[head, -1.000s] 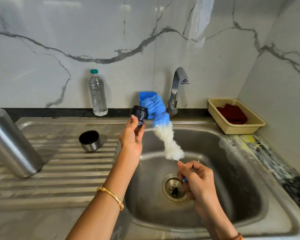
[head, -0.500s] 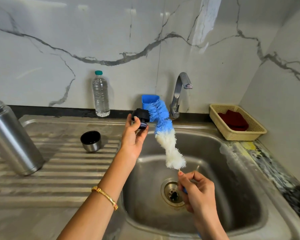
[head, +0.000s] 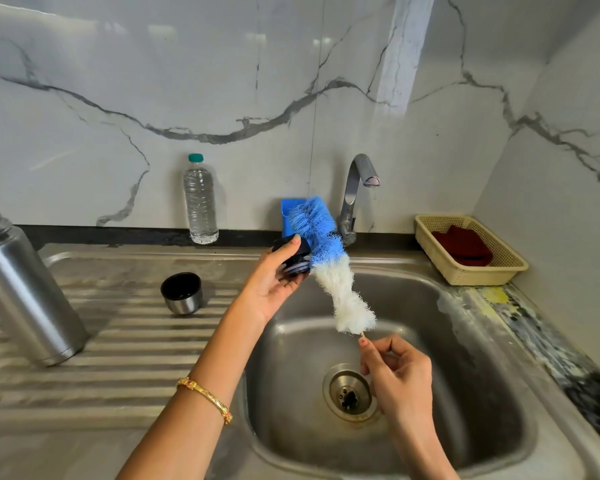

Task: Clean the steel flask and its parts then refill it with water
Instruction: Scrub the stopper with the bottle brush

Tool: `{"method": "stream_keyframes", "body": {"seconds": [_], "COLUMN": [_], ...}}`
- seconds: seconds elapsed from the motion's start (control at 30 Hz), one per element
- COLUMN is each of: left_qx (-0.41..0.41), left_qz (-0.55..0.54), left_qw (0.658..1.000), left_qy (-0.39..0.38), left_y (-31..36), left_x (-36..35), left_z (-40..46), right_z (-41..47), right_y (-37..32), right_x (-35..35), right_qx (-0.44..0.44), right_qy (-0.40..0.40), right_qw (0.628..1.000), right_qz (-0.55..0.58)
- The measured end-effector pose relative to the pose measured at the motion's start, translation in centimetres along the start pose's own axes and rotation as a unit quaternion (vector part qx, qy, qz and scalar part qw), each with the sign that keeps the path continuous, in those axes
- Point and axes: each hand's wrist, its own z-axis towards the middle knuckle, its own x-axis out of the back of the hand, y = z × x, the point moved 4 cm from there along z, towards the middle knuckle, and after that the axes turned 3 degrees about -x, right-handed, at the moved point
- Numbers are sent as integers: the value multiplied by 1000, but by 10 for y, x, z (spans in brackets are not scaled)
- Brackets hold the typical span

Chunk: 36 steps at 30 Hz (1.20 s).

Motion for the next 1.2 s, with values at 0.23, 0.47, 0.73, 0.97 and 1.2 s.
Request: {"method": "stream_keyframes", "body": {"seconds": [0.23, 0.47, 0.73, 0.97, 1.2], "left_qx": [-14, -41, -69, -94, -151], "left_qz": [78, 15, -25, 77, 87], "left_qw": [996, 998, 995, 986, 977], "left_qy": [42, 37, 62, 113, 126], "left_y": [9, 12, 24, 10, 22], "left_x": [7, 7, 2, 12, 9], "left_z": [5, 7, 4, 9, 3], "right_z": [9, -5, -11, -10, -5], "right_y": [-14, -14, -11, -19, -30], "right_x": [5, 4, 14, 11, 1], "right_qx": [37, 55, 77, 124, 162], "right_qy": [16, 39, 32, 62, 66], "right_qw": [998, 993, 988, 974, 959], "right_qz": [-53, -95, -132, -180, -222]}}
